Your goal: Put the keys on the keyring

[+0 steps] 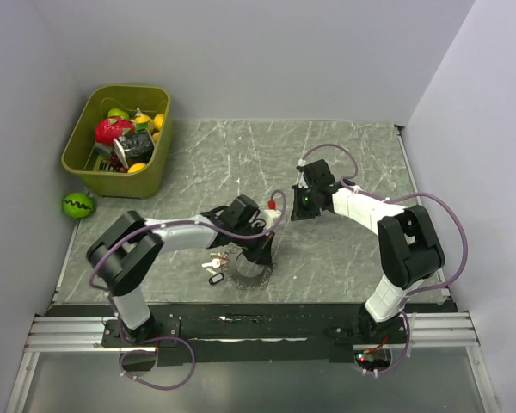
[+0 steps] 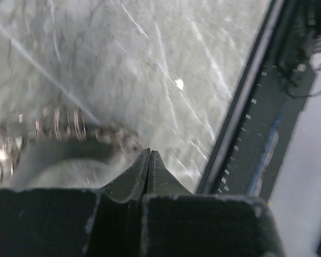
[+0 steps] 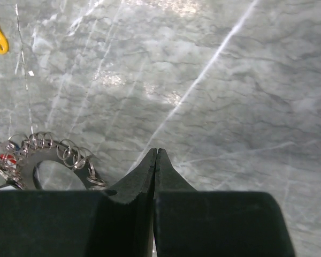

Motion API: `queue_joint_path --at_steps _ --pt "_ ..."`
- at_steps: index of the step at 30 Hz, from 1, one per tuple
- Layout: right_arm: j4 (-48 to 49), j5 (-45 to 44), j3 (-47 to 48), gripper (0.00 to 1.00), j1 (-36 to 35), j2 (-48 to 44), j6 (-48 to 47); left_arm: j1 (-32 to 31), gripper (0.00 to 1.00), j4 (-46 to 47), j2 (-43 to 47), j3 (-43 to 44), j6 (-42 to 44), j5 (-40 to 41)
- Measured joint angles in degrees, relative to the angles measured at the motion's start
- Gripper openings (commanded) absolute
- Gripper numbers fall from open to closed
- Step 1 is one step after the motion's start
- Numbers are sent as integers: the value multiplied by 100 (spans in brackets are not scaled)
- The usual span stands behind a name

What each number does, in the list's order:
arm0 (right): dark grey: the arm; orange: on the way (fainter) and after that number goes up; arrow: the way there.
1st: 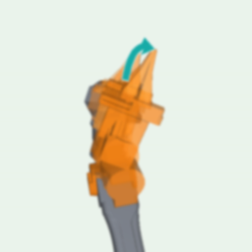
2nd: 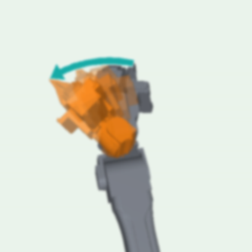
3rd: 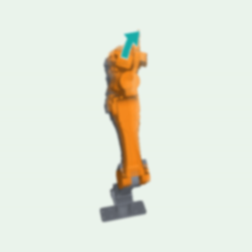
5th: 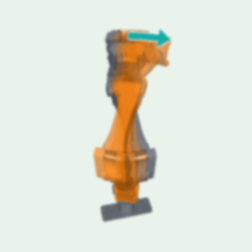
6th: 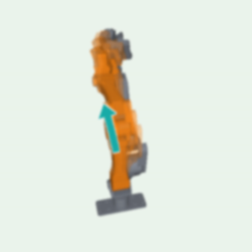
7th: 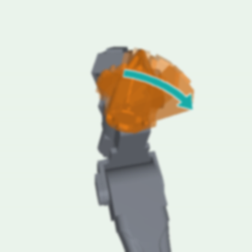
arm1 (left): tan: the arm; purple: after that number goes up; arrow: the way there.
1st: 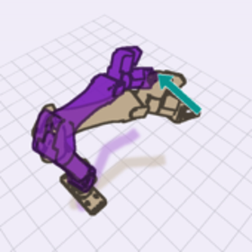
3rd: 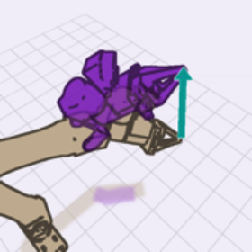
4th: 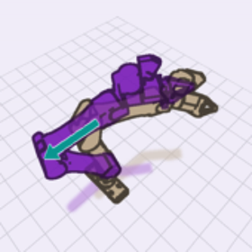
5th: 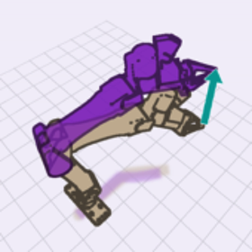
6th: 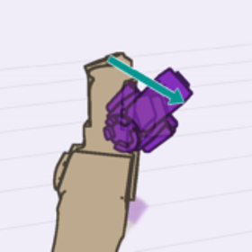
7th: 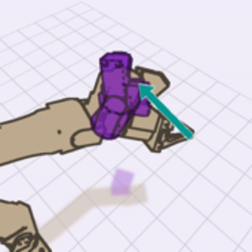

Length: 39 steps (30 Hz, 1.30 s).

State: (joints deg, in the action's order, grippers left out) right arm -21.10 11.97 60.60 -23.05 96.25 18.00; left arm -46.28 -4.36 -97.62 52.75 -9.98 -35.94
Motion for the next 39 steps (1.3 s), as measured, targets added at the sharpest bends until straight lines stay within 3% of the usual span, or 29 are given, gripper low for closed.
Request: queue_joint_path --at_steps 16,25,30,34,35,36,37,39 --pt "46 -173 -105 0 254 -267 -118 -87 1 -426 -1709 1707 339 302" --pt "46 -214 -562 0 203 -914 -94 708 1 315 -2105 1996 -26 114" --pt "175 -13 -1016 0 57 -1408 -122 1137 20 785 -1821 1537 -372 74" --pt "216 48 -1139 0 -715 -1613 -304 1517 39 1283 -981 826 -848 -63" --pt "254 74 -1137 0 -990 -1617 -387 1639 50 1451 -693 656 -984 -98" --pt "267 94 -1137 1 -1224 -1617 -450 1746 55 1585 -442 531 -1088 -105" --pt "267 107 -1137 14 -1493 -1617 -533 1902 60 1766 -144 369 -1222 -98" --pt "267 127 -1137 29 -1871 -1613 -634 2201 71 2055 485 50 -1462 31"
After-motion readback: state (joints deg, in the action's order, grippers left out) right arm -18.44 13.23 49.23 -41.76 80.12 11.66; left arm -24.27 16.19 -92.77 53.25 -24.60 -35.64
